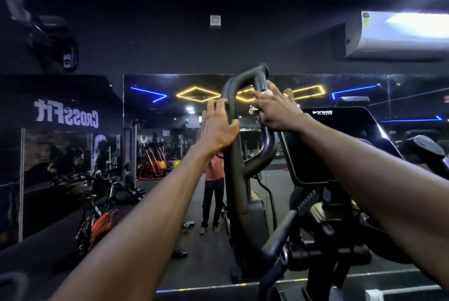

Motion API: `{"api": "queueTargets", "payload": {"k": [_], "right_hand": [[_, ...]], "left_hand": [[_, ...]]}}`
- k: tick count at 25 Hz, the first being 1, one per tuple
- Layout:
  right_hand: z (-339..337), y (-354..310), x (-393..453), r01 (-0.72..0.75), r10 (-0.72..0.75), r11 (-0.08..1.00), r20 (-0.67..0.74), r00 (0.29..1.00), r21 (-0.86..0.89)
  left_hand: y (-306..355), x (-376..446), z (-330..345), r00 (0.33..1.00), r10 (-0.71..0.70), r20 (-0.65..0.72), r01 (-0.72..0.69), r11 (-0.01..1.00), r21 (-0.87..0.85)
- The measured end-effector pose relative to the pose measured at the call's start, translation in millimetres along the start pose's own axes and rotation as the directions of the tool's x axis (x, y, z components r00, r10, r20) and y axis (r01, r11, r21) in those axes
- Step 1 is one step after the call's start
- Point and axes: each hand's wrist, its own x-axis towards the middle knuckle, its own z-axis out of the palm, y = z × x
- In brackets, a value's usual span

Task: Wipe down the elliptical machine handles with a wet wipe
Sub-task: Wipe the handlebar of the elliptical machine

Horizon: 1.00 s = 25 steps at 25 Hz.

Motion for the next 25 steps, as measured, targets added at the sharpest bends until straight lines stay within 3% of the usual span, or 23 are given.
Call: {"api": "queueTargets", "payload": {"k": [3,5,7,12,13,16,18,20,23,25], "right_hand": [[11.9,-23.5,-9.4,-0.018,0.017,0.999,-0.042,0.999,-0.034],[10.5,-39.6,-11.6,-0.086,0.166,0.942,-0.230,0.959,0.325],[0.7,-51.3,-4.7,-0.085,0.412,0.643,-0.251,0.876,0.761],[-18.2,-65.5,21.1,-0.003,0.463,0.090,-0.039,0.886,0.996],[-19.2,-63.6,25.6,-0.010,0.457,0.060,-0.018,0.889,0.998],[-22.1,-55.0,41.0,-0.152,0.513,0.372,-0.067,0.856,0.916],[-29.7,-52.8,49.1,-0.259,0.580,0.439,-0.051,0.813,0.860],[-37.8,-51.7,57.5,-0.312,0.654,0.404,-0.033,0.756,0.860],[-44.3,-52.4,72.3,-0.273,0.743,0.224,0.018,0.669,0.936],[-44.0,-50.0,82.0,-0.233,0.783,0.131,0.044,0.620,0.964]], "left_hand": [[-2.9,-1.4,-0.7,0.997,0.012,-0.077,-0.013,1.000,-0.008],[-2.9,2.9,-2.9,0.987,-0.001,-0.160,-0.007,0.999,-0.050],[0.3,12.0,-6.4,0.981,-0.025,-0.191,-0.005,0.988,-0.155],[0.2,37.3,-14.1,0.982,-0.123,-0.144,0.051,0.904,-0.424],[-3.7,44.6,-15.0,0.980,-0.155,-0.124,0.080,0.881,-0.466],[-17.1,72.3,-16.6,0.988,-0.139,-0.068,0.080,0.836,-0.543],[-22.6,91.8,-19.2,0.995,-0.087,-0.056,0.042,0.838,-0.544],[-26.9,111.8,-22.8,0.995,-0.044,-0.094,-0.003,0.894,-0.447],[-27.4,137.2,-29.7,0.957,-0.026,-0.290,-0.046,0.970,-0.238],[-14.5,146.4,-25.7,0.956,0.039,-0.292,-0.113,0.964,-0.241]]}}
